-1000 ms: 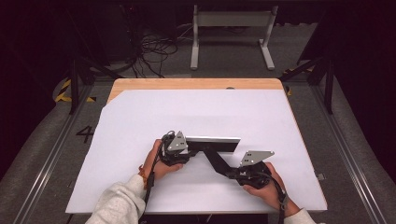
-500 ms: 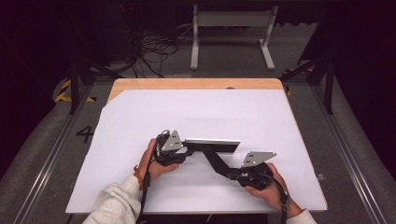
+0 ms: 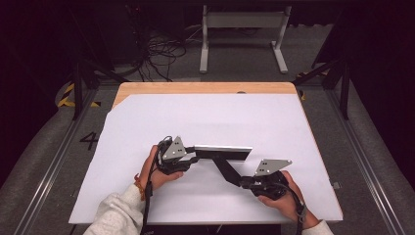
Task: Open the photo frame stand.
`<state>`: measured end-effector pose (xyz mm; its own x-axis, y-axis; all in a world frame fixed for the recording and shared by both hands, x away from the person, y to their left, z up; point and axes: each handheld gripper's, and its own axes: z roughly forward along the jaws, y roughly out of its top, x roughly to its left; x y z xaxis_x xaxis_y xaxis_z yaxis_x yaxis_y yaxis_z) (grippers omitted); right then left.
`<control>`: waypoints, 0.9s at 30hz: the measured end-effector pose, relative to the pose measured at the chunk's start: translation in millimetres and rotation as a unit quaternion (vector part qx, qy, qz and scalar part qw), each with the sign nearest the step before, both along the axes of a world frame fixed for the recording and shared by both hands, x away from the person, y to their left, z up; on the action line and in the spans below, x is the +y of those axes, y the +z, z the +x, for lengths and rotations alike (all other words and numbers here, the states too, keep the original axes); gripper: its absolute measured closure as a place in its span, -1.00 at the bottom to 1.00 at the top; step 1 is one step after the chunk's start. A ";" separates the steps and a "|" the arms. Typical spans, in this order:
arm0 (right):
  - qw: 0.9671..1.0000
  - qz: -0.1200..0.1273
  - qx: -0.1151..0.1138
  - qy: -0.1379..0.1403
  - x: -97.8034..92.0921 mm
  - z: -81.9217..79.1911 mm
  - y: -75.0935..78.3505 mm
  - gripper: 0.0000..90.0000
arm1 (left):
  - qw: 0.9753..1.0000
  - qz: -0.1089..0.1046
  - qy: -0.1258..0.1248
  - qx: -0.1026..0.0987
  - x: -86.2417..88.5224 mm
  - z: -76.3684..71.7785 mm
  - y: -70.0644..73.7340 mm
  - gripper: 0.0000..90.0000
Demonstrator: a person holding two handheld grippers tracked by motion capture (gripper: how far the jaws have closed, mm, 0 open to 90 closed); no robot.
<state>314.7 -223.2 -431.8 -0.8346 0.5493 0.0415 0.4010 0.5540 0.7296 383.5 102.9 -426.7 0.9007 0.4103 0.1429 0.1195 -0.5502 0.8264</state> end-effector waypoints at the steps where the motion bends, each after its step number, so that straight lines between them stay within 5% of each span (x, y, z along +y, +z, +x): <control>1: 1.000 0.000 0.000 0.000 0.0 0.0 0.0 0.74 | 1.000 0.000 0.000 0.000 0.0 0.0 0.0 0.43; 11: 0.998 0.031 -0.041 -0.031 -15.6 -1.0 18.4 0.71 | 1.000 -0.019 -0.004 -0.013 9.0 -6.3 10.9 0.45; 18: 0.989 0.060 -0.107 -0.077 -23.4 -3.5 28.5 0.78 | 0.999 -0.028 -0.006 -0.015 9.5 -7.4 13.9 0.45; 27: 0.984 0.075 -0.123 -0.105 -18.9 1.3 29.9 0.61 | 0.999 -0.035 -0.005 -0.020 8.9 -6.9 15.1 0.43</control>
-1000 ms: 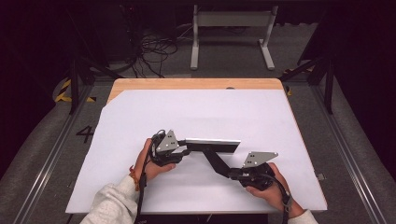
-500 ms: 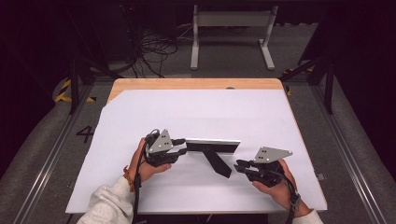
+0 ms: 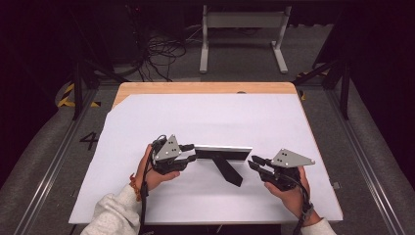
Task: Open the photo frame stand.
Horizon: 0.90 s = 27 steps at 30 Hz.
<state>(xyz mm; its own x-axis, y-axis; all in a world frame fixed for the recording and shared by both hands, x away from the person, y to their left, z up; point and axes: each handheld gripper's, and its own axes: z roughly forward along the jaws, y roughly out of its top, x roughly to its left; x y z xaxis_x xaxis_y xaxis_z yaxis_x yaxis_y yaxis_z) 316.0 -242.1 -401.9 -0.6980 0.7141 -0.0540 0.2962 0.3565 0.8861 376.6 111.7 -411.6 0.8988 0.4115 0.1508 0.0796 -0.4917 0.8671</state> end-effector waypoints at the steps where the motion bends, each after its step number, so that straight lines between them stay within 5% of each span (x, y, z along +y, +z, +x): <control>1: 1.000 0.002 -0.001 -0.003 0.1 0.6 0.4 0.56 | 1.000 -0.002 -0.001 -0.001 0.5 0.2 0.7 0.43; 5: 1.000 0.006 0.000 -0.012 1.6 4.2 0.7 0.47 | 1.000 -0.010 0.000 0.000 1.0 0.4 1.9 0.43; 27: 1.000 -0.003 -0.002 -0.015 10.2 13.8 -1.7 0.76 | 1.000 -0.015 -0.014 0.002 -6.7 0.5 1.9 0.54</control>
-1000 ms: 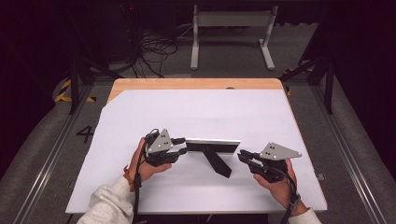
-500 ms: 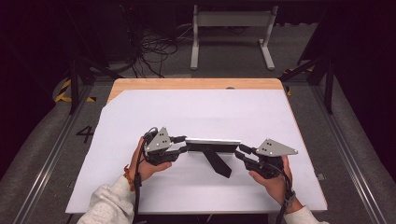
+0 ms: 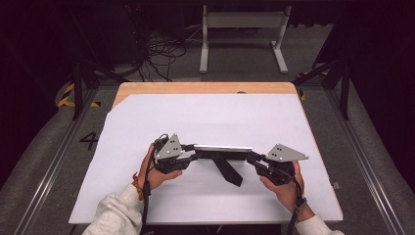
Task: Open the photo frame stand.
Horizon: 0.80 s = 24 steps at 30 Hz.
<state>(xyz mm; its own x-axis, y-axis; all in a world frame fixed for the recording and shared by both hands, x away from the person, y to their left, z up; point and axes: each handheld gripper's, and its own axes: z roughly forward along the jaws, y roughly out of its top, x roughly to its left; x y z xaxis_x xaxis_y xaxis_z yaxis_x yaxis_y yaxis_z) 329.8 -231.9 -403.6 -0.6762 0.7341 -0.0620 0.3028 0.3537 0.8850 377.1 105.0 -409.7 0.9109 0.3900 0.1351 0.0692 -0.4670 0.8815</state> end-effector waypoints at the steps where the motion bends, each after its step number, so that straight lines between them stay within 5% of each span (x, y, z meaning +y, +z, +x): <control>1: 1.000 -0.003 0.000 0.000 0.4 0.7 -0.5 0.76 | 1.000 0.001 0.000 0.000 -0.2 -0.1 0.3 0.60; 24: 1.000 -0.009 -0.002 -0.006 2.7 7.7 -0.9 0.76 | 1.000 0.005 0.002 0.007 -0.8 -3.6 0.4 0.70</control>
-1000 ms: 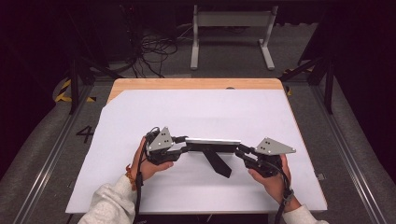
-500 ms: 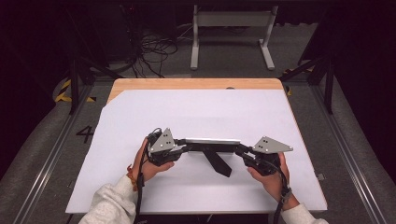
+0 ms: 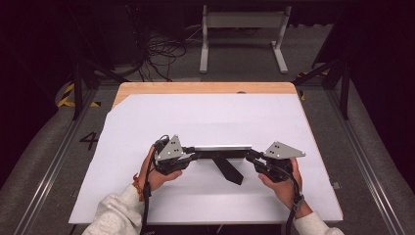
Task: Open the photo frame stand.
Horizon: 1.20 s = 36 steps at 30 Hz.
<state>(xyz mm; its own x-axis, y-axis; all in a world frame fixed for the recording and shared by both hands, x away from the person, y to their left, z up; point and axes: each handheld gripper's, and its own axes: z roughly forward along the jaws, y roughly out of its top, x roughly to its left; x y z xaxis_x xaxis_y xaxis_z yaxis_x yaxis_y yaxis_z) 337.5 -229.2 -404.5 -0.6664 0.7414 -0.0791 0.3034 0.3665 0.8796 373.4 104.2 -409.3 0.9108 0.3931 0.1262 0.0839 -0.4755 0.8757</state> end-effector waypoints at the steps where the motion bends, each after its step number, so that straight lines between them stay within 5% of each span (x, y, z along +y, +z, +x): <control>1: 1.000 0.000 0.002 -0.003 0.7 1.3 0.4 0.76 | 1.000 0.002 -0.001 0.000 0.6 -0.2 0.6 0.71; 23: 1.000 0.005 0.005 -0.022 0.8 3.5 -3.6 0.90 | 1.000 0.007 -0.002 0.000 0.9 -1.9 0.9 0.74; 36: 1.000 -0.005 -0.002 -0.003 13.2 1.7 -1.0 1.00 | 1.000 0.011 -0.003 -0.003 0.1 -3.0 0.4 0.72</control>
<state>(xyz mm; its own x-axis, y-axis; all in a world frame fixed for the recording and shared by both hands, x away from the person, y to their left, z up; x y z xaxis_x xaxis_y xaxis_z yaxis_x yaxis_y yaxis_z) 339.2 -216.0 -405.5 -0.6618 0.7443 -0.0903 0.3011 0.3742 0.8771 370.4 104.3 -409.0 0.9127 0.3841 0.1398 0.0760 -0.4956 0.8652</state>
